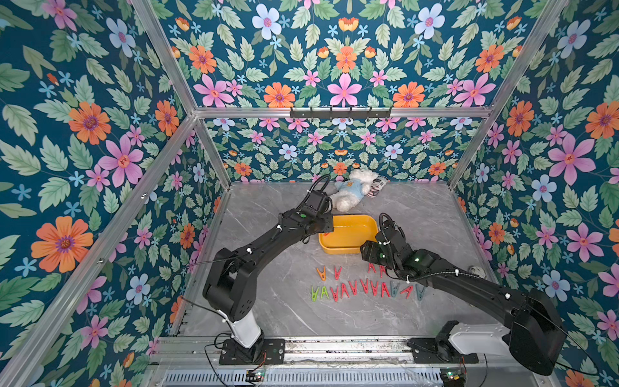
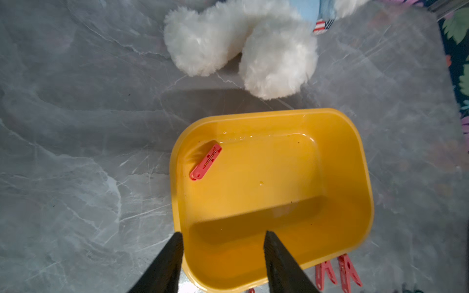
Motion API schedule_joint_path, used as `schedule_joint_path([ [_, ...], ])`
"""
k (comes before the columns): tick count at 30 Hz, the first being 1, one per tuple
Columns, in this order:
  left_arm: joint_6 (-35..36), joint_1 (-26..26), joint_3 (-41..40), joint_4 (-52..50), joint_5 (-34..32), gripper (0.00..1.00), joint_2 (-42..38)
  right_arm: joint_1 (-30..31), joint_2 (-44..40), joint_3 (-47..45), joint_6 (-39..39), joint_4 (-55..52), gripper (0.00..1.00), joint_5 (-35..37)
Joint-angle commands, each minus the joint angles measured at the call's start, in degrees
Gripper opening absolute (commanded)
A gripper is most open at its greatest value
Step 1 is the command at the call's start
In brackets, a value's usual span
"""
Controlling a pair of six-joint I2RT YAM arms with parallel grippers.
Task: Take the clothespins out of the storage box
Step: Place the clothespin at the center of the board, then pick up the clothespin from the storage box.
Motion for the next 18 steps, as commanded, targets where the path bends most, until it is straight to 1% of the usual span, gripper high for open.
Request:
schedule_joint_path([
  [1,4.0,0.0,2.0,-2.0,-3.2,0.51,3.2,0.0,-1.3,0.8,-1.6,0.6,0.89,0.7],
  [3,4.9,0.0,3.2,-2.0,-3.9,0.5,5.5,-0.1,-2.1,0.9,-1.6,0.3,0.97,1.4],
  [4,5.3,0.1,3.9,-2.1,-4.4,0.49,6.6,-0.1,-2.4,1.0,-1.6,0.3,0.99,1.6],
  [11,8.1,0.1,9.7,-2.3,-4.1,0.46,13.4,-0.4,-3.4,0.6,-1.1,-0.5,0.99,1.9],
  [18,9.7,0.2,12.4,-2.7,-4.5,0.44,17.7,-0.5,-4.0,0.5,-0.8,-1.4,0.99,3.0],
])
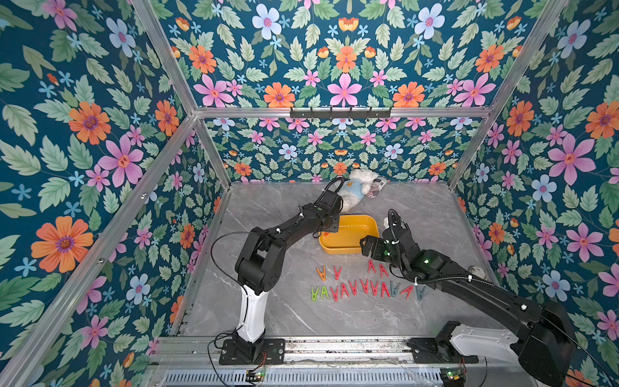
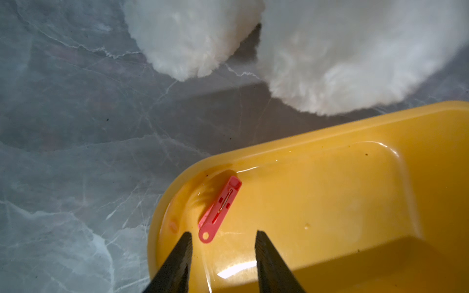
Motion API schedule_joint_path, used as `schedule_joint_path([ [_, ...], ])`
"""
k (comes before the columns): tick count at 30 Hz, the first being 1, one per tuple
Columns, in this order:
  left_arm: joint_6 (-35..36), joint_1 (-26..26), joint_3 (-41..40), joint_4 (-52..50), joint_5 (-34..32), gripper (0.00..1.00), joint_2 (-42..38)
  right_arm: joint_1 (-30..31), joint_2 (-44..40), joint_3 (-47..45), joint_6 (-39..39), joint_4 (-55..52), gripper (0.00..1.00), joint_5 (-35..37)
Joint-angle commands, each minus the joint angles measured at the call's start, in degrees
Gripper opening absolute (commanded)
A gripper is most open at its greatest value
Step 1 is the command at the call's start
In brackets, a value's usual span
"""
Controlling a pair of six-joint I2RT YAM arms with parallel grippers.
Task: Take the clothespins out of the storage box
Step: Pick up the clothespin from the storage box.
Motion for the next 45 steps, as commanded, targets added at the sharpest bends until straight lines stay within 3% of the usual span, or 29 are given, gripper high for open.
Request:
schedule_joint_path([
  [1,2.1,0.2,0.9,-1.0,-0.9,0.44,1.5,0.0,-0.4,0.1,0.4,-0.5,0.99,1.5],
  [8,2.6,0.2,2.0,-1.4,1.1,0.41,4.2,-0.3,-0.2,0.0,0.5,-0.8,0.99,1.7],
  [15,3.1,-0.4,-0.7,1.5,9.6,0.4,1.7,-0.7,0.4,0.0,0.4,-0.5,0.99,1.1],
  [19,3.2,-0.5,-1.7,1.4,9.4,0.39,0.5,-0.8,0.9,-0.2,0.5,-0.2,0.99,0.7],
  [26,3.1,-0.3,0.2,-0.6,-0.9,0.39,1.7,-0.8,1.5,-0.4,0.7,0.8,0.99,-0.2],
  [36,4.2,-0.3,1.5,0.0,-2.1,0.39,5.9,-0.8,1.0,-0.7,1.4,0.5,0.99,-0.1],
  [42,4.7,-0.6,-0.3,0.9,5.7,0.37,4.0,-0.8,1.0,-1.1,1.9,0.9,0.99,-0.2],
  [45,4.4,-0.8,-1.3,1.6,4.2,0.37,3.0,-0.8,1.4,-1.1,2.0,1.2,0.99,-0.4],
])
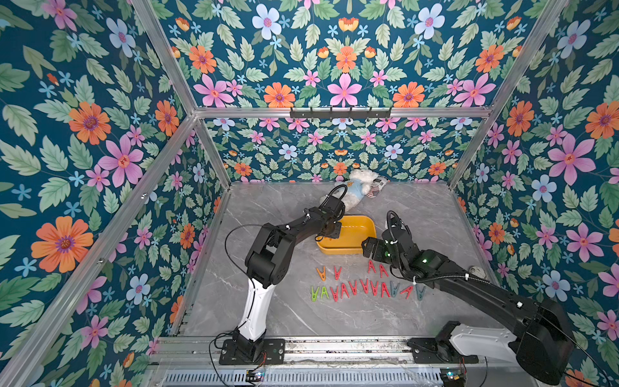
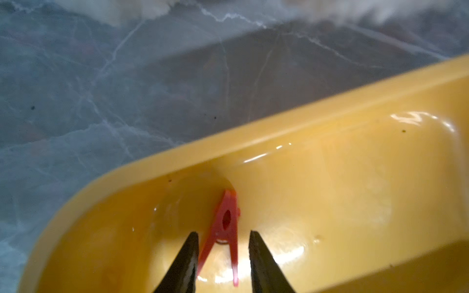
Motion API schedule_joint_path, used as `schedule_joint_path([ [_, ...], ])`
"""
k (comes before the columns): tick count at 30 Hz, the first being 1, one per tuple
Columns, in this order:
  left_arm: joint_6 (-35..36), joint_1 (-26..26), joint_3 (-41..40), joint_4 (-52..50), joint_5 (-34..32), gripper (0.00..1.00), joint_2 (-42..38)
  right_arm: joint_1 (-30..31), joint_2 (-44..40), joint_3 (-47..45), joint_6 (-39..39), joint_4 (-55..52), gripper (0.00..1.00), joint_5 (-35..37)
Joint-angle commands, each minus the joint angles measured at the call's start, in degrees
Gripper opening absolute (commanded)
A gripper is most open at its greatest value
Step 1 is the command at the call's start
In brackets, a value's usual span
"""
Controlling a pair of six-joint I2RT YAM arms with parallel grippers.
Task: Take the clothespins out of the storage box
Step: Pick up the clothespin from the storage box.
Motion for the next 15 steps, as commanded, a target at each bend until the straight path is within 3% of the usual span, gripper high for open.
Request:
schedule_joint_path([
  [1,0.6,-0.1,-0.4,0.6,-0.1,0.37,-1.1,0.0,0.4,0.1,0.9,1.4,0.99,-0.3],
  [8,-1.2,-0.2,-0.6,-0.9,-1.4,0.35,-1.9,0.0,1.1,0.6,0.9,1.7,0.99,-0.6],
  [15,-1.5,-0.2,-0.7,-1.6,-0.3,0.25,0.2,0.0,1.1,0.7,1.0,1.4,0.99,-0.6],
])
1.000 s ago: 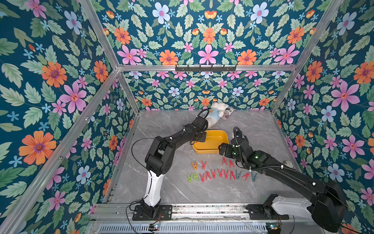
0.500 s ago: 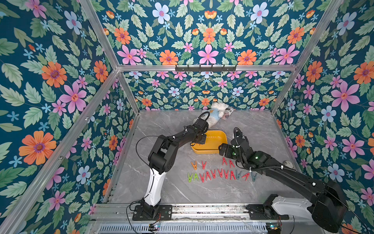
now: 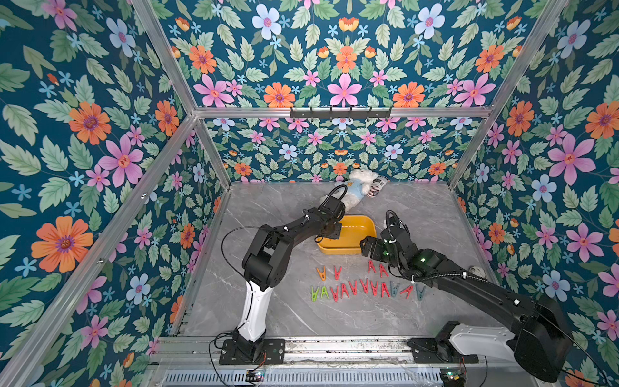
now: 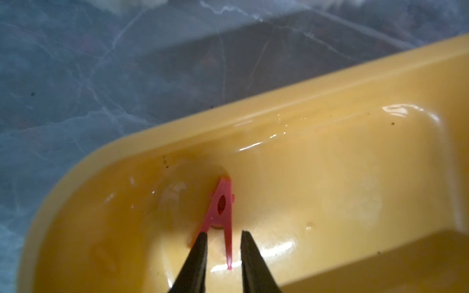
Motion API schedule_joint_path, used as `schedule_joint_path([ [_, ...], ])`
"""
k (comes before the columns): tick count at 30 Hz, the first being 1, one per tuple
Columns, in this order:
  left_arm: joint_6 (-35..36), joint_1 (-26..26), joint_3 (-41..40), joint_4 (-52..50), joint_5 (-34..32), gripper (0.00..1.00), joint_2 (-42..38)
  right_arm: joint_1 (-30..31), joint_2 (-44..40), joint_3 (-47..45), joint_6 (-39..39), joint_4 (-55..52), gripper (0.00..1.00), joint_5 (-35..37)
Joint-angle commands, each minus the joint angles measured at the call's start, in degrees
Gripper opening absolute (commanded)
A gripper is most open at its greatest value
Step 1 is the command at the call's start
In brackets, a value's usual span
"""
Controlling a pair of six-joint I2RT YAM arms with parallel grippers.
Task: Take the clothespins out of the storage box
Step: Pick up the clothespin from the storage box.
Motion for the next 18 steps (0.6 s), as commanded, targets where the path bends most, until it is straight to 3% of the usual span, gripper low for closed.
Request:
schedule_joint_path([
  [1,0.0,0.0,0.0,-1.1,0.2,0.26,0.6,0.0,0.0,0.2,0.7,0.4,0.99,0.3],
  [10,0.4,0.0,1.1,-2.7,-1.1,0.25,3.6,0.1,0.2,0.1,1.0,0.7,0.99,0.1],
  [13,0.4,0.0,1.4,-3.4,-1.6,0.15,3.8,0.0,0.0,0.0,1.1,0.6,0.99,0.0],
  [18,-0.5,-0.2,1.1,-3.4,-1.5,0.07,1.3,0.1,-0.4,-0.4,1.3,0.7,0.99,0.0],
])
